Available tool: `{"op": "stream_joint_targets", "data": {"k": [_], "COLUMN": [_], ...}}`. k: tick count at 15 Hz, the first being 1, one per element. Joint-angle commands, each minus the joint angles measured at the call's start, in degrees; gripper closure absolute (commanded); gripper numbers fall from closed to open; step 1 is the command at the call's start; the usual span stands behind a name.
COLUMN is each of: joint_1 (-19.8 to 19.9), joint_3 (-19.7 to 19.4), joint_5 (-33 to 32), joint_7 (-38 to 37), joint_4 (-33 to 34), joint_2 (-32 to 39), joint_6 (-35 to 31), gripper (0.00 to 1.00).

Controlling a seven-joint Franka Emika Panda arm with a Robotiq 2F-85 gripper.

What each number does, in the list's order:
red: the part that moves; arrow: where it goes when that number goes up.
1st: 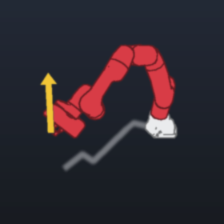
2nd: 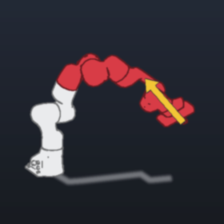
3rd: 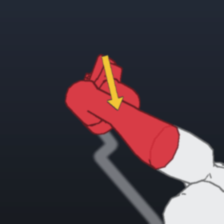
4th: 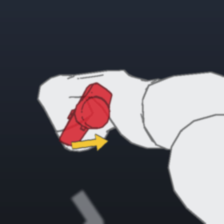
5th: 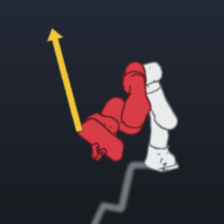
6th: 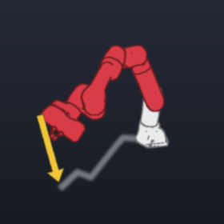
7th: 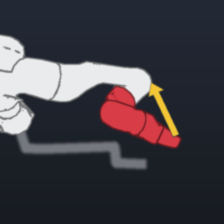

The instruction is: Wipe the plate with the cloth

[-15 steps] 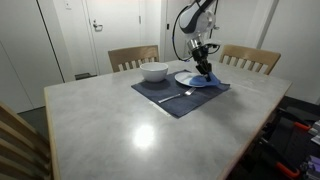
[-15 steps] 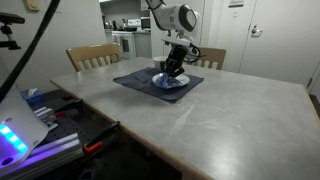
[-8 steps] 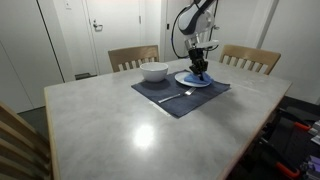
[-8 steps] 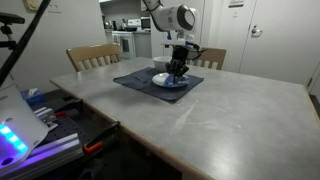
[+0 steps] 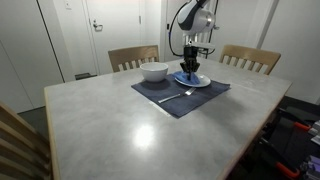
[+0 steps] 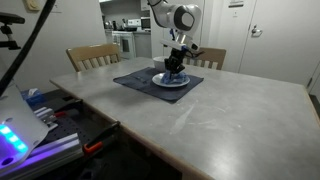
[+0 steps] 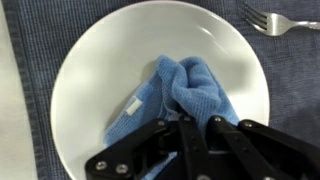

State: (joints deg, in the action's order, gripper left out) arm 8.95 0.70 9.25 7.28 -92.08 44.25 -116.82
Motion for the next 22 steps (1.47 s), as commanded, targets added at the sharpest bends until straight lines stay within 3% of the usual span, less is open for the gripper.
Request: {"op": "stream_joint_targets", "data": {"k": [1, 6, 10, 14, 22], "joint_1": [3.4, 4.2, 1.7, -1.2, -2.7], "joint_3": [3.8, 4.2, 1.2, -1.8, 0.6], "joint_5": [5.0, 2.1, -3.5, -9.0, -9.6], "joint_7": [8.9, 19.2, 16.4, 7.5, 11.0], "joint_4": [-2.5, 0.2, 1.5, -1.0, -3.3], "joint_2": [-1.1, -0.2, -0.2, -3.0, -11.4], "joint_6": [-0.8, 12.3, 21.6, 16.7, 16.2], "gripper": [0.98, 0.98, 0.98, 0.98, 0.98]}}
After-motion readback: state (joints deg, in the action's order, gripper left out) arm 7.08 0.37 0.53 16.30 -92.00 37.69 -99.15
